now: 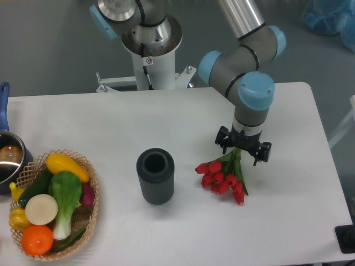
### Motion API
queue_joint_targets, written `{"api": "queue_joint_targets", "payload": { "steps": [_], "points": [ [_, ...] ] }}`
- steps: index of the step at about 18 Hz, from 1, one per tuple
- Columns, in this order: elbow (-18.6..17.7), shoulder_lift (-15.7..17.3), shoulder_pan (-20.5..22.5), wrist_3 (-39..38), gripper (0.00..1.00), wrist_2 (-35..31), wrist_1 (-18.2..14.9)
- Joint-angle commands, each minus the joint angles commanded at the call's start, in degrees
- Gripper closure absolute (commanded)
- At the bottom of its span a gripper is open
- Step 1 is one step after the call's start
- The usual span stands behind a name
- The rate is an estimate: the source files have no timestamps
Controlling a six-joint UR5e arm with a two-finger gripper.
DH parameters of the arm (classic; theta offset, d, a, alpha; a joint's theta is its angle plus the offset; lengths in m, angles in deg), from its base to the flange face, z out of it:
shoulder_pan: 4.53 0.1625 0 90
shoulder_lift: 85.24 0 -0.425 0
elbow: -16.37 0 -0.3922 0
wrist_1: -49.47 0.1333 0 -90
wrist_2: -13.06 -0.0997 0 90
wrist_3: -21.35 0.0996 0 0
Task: Place the flowers on the table
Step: 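Open the gripper to release the tulips and lift slightly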
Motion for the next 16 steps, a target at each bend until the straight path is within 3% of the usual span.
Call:
{"api": "queue_joint_targets", "payload": {
  "steps": [3, 16],
  "points": [
    [1.7, 0.0, 0.0, 0.1, 0.00, 1.1, -0.1],
    [1.7, 0.1, 0.4, 0.5, 0.00, 1.1, 0.0]
  ]
}}
